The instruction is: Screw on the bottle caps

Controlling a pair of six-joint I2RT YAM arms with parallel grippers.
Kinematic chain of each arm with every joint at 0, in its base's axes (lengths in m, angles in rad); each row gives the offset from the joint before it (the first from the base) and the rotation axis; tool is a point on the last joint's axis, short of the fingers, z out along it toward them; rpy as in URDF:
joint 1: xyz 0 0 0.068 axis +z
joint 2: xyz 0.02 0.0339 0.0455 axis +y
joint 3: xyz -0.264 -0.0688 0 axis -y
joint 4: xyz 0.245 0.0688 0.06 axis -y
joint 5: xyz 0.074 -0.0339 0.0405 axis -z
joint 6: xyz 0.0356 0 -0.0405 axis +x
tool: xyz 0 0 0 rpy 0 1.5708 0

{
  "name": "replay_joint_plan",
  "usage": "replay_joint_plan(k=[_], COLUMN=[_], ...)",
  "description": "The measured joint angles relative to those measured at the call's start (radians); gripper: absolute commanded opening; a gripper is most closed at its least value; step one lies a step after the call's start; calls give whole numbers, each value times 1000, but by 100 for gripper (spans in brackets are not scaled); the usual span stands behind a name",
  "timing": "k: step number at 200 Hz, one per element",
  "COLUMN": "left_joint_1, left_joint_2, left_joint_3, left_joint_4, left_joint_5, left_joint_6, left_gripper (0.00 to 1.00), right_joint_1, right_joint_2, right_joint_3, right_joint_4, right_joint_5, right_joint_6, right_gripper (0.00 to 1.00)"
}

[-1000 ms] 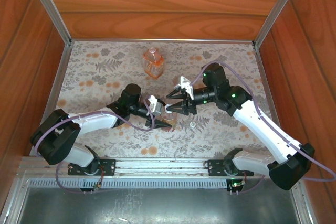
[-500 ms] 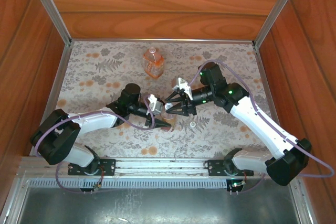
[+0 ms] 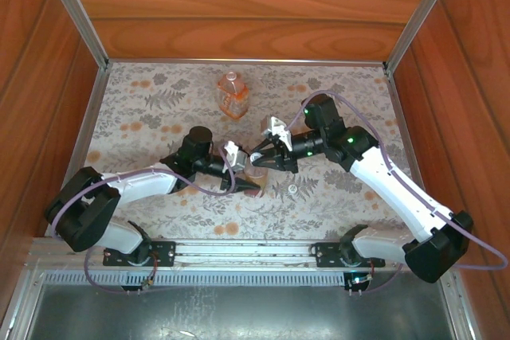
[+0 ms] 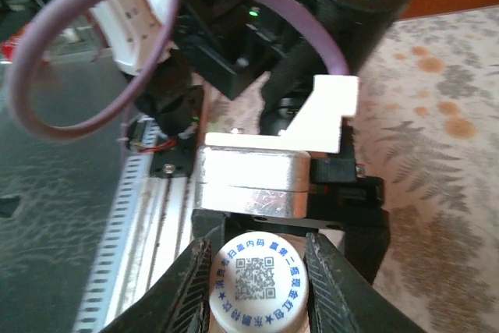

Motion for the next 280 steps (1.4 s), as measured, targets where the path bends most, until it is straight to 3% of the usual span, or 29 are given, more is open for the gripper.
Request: replay_joint_plan(k=[45,84,135,186,204,217,228,244,280], left_joint_1=[8,8,-11,-24,-26,-26,-26,-29,-26], left_joint_2=[6,23,39,70,70,72,76,75,18], left_joint_3=[30,62,62,68,68,68,68,67,18], left_joint_4=[-13,-17,-30,-29,-27,-24,-22,-16,1], left_joint_5=[-350,-562,-706,-743,-736,-724,-707,-677,-656], left_joint_6=[12,26,62,90,99,101,99,101,78], left_gripper=[45,44,44,44,54,75,83,90,98], right_joint_1=[7,20,28,34,34,34,34,23,-23], right_joint_2=[-32,-4,69,93,86,83,83,85,117], right_joint_3=[-87,-98,-29,-6,-6,-5,-2,9,66], right_joint_4=[235,334,254,193,182,172,161,137,92], right_joint_5=[341,526,652,700,702,705,721,790,890], right_joint_6=[228,479,757,816,805,789,776,753,681], right_gripper=[0,0,0,0,0,0,0,0,0])
